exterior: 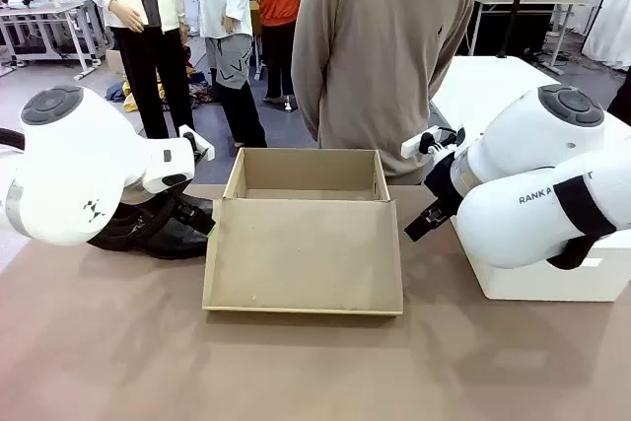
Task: Pack the shoes into the box.
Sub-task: Place one shoe of the Shoes into the Shoes Box.
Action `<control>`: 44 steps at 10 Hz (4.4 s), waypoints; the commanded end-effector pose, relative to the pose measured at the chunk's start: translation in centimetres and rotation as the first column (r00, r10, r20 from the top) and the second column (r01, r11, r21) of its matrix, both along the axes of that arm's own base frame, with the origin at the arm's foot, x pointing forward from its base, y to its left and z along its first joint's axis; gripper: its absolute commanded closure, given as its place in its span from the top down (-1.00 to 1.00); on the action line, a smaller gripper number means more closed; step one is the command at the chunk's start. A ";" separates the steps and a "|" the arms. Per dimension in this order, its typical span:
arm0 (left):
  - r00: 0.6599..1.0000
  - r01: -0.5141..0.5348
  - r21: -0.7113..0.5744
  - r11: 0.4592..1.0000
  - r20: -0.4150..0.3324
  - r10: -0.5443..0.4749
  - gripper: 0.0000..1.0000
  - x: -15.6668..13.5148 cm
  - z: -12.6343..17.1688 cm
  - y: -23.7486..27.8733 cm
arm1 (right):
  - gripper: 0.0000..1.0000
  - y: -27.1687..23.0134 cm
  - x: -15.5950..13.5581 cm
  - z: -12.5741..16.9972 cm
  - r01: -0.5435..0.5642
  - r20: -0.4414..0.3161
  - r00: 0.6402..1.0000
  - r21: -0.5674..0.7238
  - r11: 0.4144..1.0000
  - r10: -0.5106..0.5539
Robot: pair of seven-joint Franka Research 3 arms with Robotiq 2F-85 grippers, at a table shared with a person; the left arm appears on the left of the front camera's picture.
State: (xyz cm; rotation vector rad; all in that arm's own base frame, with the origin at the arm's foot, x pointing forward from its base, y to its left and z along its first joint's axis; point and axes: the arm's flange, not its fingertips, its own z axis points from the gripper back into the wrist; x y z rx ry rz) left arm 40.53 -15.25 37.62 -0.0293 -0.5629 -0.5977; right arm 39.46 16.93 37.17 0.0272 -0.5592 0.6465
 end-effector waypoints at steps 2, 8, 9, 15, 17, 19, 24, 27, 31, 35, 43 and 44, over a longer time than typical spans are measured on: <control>1.000 0.000 0.000 1.000 0.000 0.000 1.00 0.0 0.0 0.0 | 1.00 0.0 0.0 0.0 0.000 0.001 1.000 0.000 1.000 0.000; 1.000 0.000 0.000 1.000 0.000 0.000 1.00 0.0 0.0 0.0 | 1.00 0.0 0.0 0.0 0.000 0.001 1.000 0.000 1.000 0.000; 1.000 0.000 0.000 1.000 0.000 0.000 1.00 0.0 0.0 0.0 | 1.00 0.0 0.0 0.0 0.000 0.001 1.000 0.000 1.000 0.000; 1.000 0.006 0.003 1.000 0.014 -0.006 1.00 0.1 1.3 0.0 | 1.00 -0.1 0.5 1.1 0.007 0.007 1.000 -0.003 1.000 -0.007; 0.999 0.010 0.005 1.000 0.042 -0.010 1.00 0.2 4.0 -0.5 | 1.00 -0.8 0.9 3.8 -0.007 0.001 1.000 0.018 1.000 0.007; 0.998 0.022 0.009 1.000 0.056 -0.023 1.00 0.5 6.6 -0.6 | 1.00 -0.6 0.7 6.1 -0.021 0.013 1.000 0.025 0.999 0.021; 0.993 0.066 0.045 0.997 0.099 -0.070 1.00 0.3 12.3 -0.4 | 1.00 -1.3 -0.8 11.4 -0.109 0.047 0.993 0.053 0.993 0.107; 0.964 0.241 -0.027 0.970 0.125 -0.236 1.00 0.0 13.8 1.1 | 1.00 -2.8 -1.7 12.9 -0.237 0.055 0.971 0.152 0.960 0.231; 0.856 0.496 -0.090 0.864 0.218 -0.468 1.00 -0.6 16.5 2.9 | 1.00 -5.3 -2.3 13.9 -0.380 0.111 0.925 0.240 0.893 0.364; 0.761 0.635 -0.108 0.765 0.259 -0.595 1.00 -1.0 18.4 2.9 | 1.00 -6.1 -2.1 14.0 -0.460 0.159 0.888 0.284 0.841 0.431; 0.780 0.623 -0.150 0.768 0.201 -0.593 1.00 0.5 17.0 2.8 | 1.00 -5.7 -0.9 16.4 -0.505 0.174 0.863 0.298 0.810 0.474; 0.779 0.624 -0.146 0.768 0.202 -0.594 1.00 0.7 17.1 2.7 | 1.00 -5.5 -0.8 16.8 -0.507 0.175 0.862 0.294 0.810 0.476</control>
